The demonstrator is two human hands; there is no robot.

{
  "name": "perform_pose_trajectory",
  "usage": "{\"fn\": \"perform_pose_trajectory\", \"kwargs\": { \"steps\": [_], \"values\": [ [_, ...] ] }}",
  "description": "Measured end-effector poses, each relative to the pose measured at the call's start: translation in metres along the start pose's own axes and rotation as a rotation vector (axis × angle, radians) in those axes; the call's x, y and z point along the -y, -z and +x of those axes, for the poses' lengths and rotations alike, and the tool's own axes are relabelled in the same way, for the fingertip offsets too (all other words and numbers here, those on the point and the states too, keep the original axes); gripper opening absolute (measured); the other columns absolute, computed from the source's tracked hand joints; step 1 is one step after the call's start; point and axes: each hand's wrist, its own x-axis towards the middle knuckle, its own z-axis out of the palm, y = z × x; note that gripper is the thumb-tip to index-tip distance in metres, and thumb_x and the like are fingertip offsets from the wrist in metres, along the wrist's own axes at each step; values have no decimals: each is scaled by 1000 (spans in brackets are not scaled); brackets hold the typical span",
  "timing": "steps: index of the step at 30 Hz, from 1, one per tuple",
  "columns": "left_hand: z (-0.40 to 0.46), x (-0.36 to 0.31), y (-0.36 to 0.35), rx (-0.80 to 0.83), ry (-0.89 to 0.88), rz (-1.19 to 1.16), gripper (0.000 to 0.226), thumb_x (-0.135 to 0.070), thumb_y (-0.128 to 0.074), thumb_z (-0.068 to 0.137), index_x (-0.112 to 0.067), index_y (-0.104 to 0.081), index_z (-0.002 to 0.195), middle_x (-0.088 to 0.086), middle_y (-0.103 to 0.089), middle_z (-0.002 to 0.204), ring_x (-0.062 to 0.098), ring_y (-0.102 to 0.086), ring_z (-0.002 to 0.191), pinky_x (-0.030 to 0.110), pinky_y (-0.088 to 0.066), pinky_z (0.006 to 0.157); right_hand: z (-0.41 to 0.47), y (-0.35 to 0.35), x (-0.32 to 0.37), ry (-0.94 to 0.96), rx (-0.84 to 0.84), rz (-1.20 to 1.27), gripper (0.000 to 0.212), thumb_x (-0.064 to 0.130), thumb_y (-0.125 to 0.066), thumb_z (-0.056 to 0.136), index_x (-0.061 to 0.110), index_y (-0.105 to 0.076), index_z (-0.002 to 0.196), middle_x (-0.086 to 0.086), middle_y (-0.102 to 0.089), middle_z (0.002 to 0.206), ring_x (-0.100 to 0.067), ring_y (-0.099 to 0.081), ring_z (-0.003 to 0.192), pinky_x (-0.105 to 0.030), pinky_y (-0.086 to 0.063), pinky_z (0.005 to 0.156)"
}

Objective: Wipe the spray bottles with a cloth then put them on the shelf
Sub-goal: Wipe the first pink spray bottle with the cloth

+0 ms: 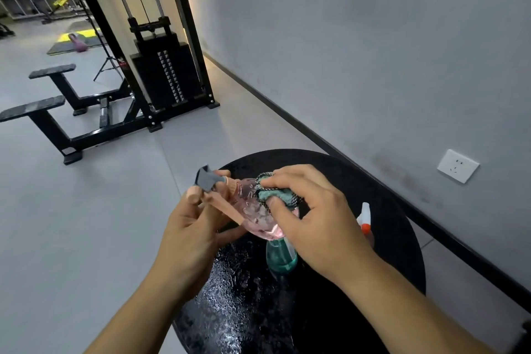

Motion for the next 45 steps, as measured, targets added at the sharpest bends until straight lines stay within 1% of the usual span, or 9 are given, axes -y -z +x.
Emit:
{"fn": "perform_pose_trajectory", "kwargs": {
  "steps": [6,11,17,25,29,32,35,41,45],
  "values": [
    [4,-2,6,-40,-6,-53,50,-46,-71,78,-19,-66,120,5,-79,109,29,-79,96,60,-64,85,3,3,-9,-131,-38,-14,24,13,-72,93,30,-75,109,20,-63,111,6,-60,106,0,-43,79],
    [2,3,4,-10,33,-65,28,-36,-62,93,-20,-67,116,9,-79,114,31,-79,98,55,-66,78,-1,-2,-2,-16,19,-36,26,12,-69,95,27,-75,115,17,-60,119,0,-59,115,0,-45,82],
    [4,-2,7,-6,18,-106,44,-45,-68,84,-20,-66,120,8,-77,116,35,-77,104,65,-62,88,4,4,-10,-146,-65,11,24,12,-71,91,31,-75,105,18,-64,109,3,-63,101,-5,-46,77],
    [2,1,3,14,45,-109,30,-40,-65,90,-21,-68,113,7,-78,111,32,-78,99,61,-65,81,0,3,0,-49,14,16,24,12,-71,94,29,-75,111,17,-61,117,1,-59,114,0,-46,78],
    [4,-3,10,12,28,-139,53,-54,-80,80,-21,-69,119,8,-77,119,38,-76,110,65,-62,87,4,5,-9,-141,-72,43,22,16,-73,94,34,-76,107,21,-65,111,4,-62,106,-5,-46,84],
    [3,-4,10,1,49,-131,48,-49,-71,85,-17,-65,120,7,-78,116,35,-77,108,72,-57,91,4,5,-12,-171,-71,57,22,18,-72,94,36,-75,106,22,-66,111,5,-63,104,-7,-47,83],
    [2,-4,9,14,66,-155,51,-53,-80,81,-21,-69,119,7,-78,118,38,-75,112,64,-62,87,4,5,-10,-199,-84,116,21,18,-73,93,37,-76,103,21,-67,110,4,-63,106,-10,-48,86],
    [-2,-3,14,174,42,-233,80,-20,-76,69,-14,-55,145,19,-66,141,47,-61,133,73,-46,108,5,3,-9,-197,-150,156,22,16,-75,91,36,-77,100,19,-68,108,1,-64,107,-14,-50,87],
    [-2,-10,5,45,37,-231,73,-54,-88,66,-21,-70,128,5,-74,121,36,-66,127,68,-53,102,2,0,-9,-178,-150,178,24,13,-75,90,35,-77,100,18,-69,109,-2,-65,107,-19,-53,91]
  ]
}}
